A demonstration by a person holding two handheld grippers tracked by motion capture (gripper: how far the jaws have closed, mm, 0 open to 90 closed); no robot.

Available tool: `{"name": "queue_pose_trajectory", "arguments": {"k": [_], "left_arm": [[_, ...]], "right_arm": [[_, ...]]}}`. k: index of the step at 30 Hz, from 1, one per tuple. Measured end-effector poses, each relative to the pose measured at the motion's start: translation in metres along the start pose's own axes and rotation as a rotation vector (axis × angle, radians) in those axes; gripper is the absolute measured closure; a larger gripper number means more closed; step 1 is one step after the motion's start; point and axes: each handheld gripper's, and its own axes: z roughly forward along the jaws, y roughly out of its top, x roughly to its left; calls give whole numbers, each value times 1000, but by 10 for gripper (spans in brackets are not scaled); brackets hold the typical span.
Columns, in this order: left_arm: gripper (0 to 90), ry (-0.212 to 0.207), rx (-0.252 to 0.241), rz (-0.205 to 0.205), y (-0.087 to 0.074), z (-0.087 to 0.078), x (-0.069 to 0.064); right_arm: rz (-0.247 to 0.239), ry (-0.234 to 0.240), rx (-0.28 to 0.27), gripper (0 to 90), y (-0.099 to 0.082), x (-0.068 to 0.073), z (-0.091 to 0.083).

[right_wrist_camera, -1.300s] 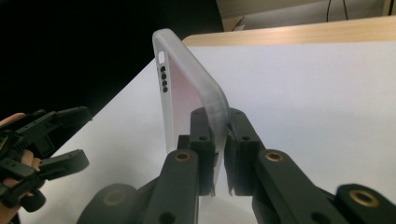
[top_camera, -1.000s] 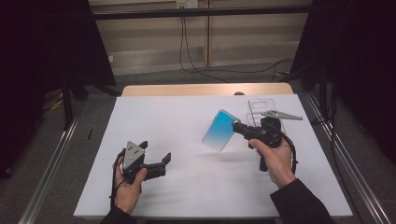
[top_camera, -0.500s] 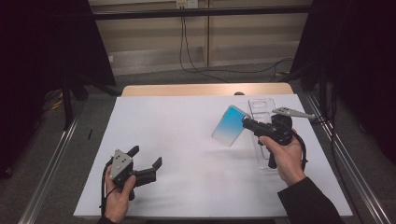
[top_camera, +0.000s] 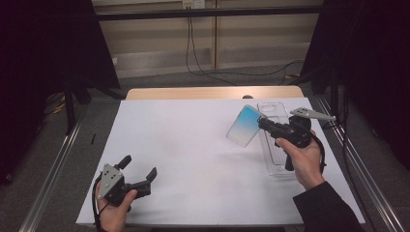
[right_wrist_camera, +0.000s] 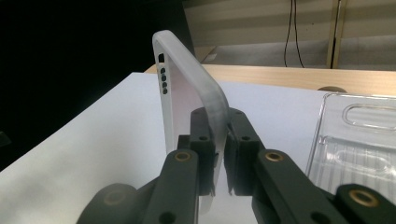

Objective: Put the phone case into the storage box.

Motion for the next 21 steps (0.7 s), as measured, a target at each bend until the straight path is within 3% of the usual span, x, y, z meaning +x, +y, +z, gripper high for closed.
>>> {"name": "queue_pose_trajectory", "arguments": {"k": [3,6,13,21], "left_arm": [[31,10,-16,11,0,-5,1],[32,13,-20,-9,-1,-6,5],[54,-13,-9,-8,-4,0,3],[52,-1,-13,-10,-3,6,4]], "right_arm": [[-6,-1,-7,830,3,-2,-2],[-7,-10,-17,830,7,-5,-5],[-31,-23,-32,830,20,-12,-13],[-54,-44,-45,830,34,-22,-22]]}}
